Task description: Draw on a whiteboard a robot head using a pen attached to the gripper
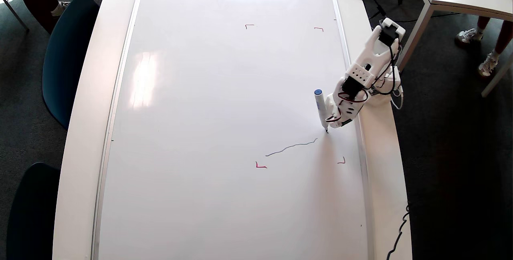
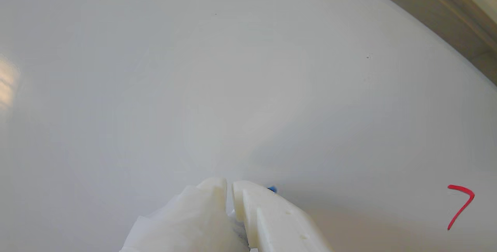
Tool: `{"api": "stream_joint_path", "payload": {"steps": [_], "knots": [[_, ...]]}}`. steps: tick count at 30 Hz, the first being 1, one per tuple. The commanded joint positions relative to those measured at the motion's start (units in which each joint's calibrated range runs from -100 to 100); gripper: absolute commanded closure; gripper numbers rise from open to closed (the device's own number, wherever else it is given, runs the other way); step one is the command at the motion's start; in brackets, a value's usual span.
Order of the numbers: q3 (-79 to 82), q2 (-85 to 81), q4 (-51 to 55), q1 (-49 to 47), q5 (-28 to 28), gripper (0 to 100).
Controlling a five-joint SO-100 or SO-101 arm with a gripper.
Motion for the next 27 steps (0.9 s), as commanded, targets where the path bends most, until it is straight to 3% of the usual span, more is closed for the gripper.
{"api": "stream_joint_path", "payload": {"steps": [1,8,27], "knots": [[3.12,-4.01,0.25,1.61,0.31,99],[10.30,-9.49,0.25,6.04,0.63,99],[24.01,-22.30,1.21,24.99,9.04,99]]}}
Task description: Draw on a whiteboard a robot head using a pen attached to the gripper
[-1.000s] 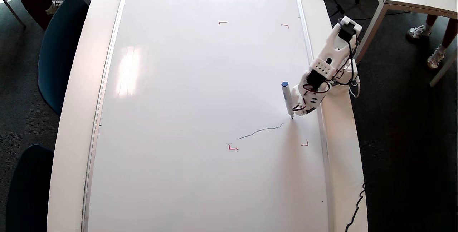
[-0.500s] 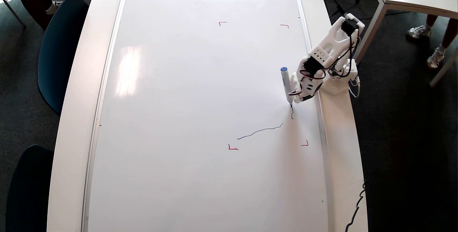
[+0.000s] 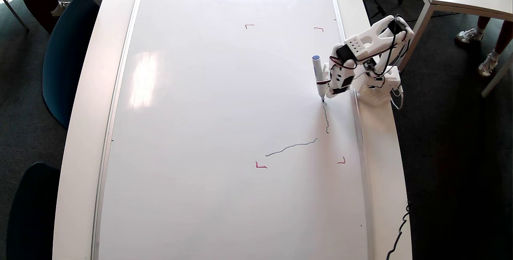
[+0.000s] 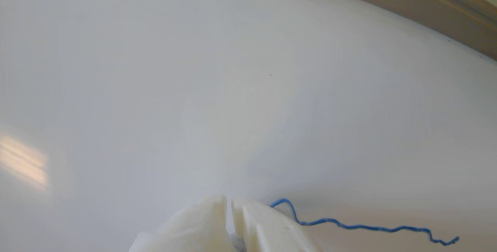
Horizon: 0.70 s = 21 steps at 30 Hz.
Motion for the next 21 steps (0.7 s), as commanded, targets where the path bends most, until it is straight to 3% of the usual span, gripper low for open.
{"api": "stream_joint_path", "payload": {"steps": [1,21], "knots": [[1.51,-1.07,0.44,4.88,1.81,99],[0.87,-1.07,0.44,23.68,10.97,99]]}}
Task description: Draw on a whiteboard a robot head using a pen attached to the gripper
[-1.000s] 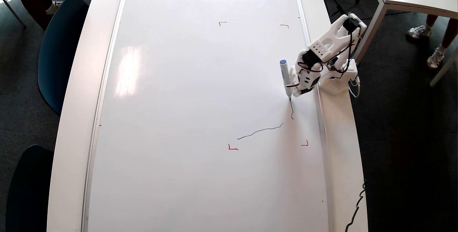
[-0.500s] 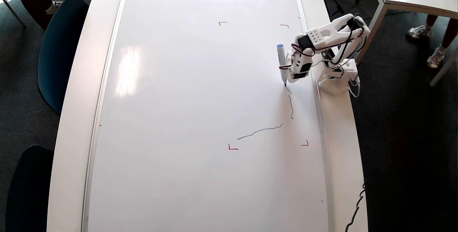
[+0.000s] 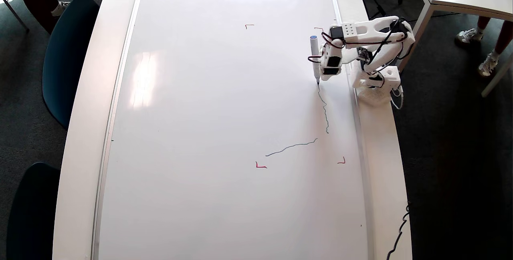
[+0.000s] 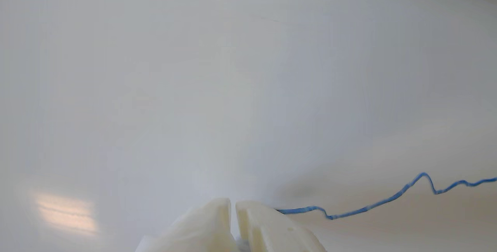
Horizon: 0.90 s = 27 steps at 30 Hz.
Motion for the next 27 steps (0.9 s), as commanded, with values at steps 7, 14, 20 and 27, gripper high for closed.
{"api": "stream_joint_path", "payload": {"steps": [7,14,20,27], "knots": [[-2.76,-0.73,-0.16,9.77,7.04,99],[-3.94,-0.73,-0.16,14.56,9.96,99],[-4.49,-0.22,-0.51,17.22,11.45,99],[-3.40,0.20,-0.60,17.29,11.35,99]]}}
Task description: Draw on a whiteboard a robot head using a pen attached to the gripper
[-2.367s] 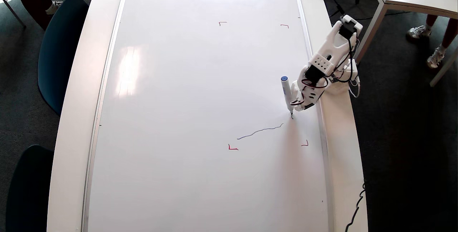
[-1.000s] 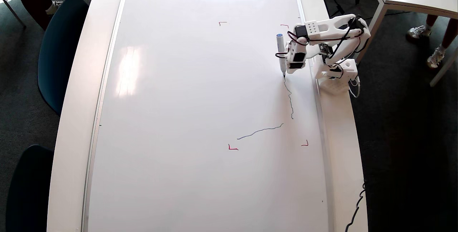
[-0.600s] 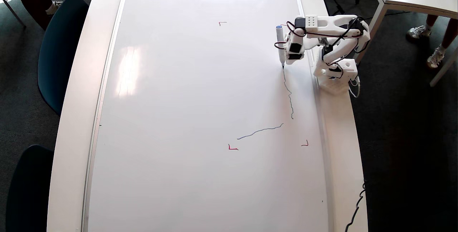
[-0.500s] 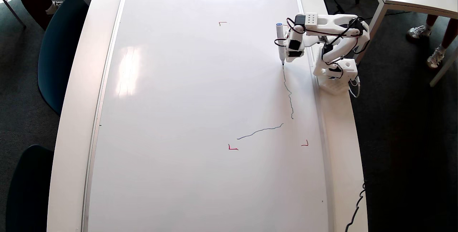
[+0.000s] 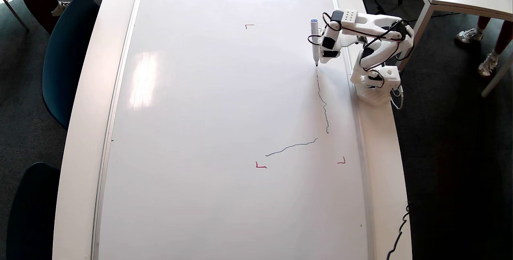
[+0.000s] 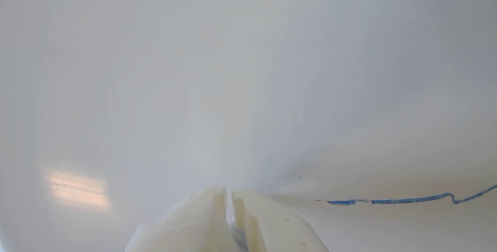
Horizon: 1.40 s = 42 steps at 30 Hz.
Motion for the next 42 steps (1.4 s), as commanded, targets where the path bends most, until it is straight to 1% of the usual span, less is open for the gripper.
{"api": "stream_joint_path", "payload": {"steps": [1,4,11,16,20,35,42], "knots": [[-0.04,0.03,0.17,-0.17,0.27,99],[0.69,-0.05,-0.18,-0.54,0.00,99],[0.05,0.03,-0.26,2.71,0.32,99],[0.33,1.38,-5.30,2.93,0.37,99],[-2.31,5.42,-5.39,2.78,0.05,99],[-20.47,22.28,-5.39,1.68,-0.16,99],[-33.64,32.90,-5.39,-1.72,-3.78,99]]}}
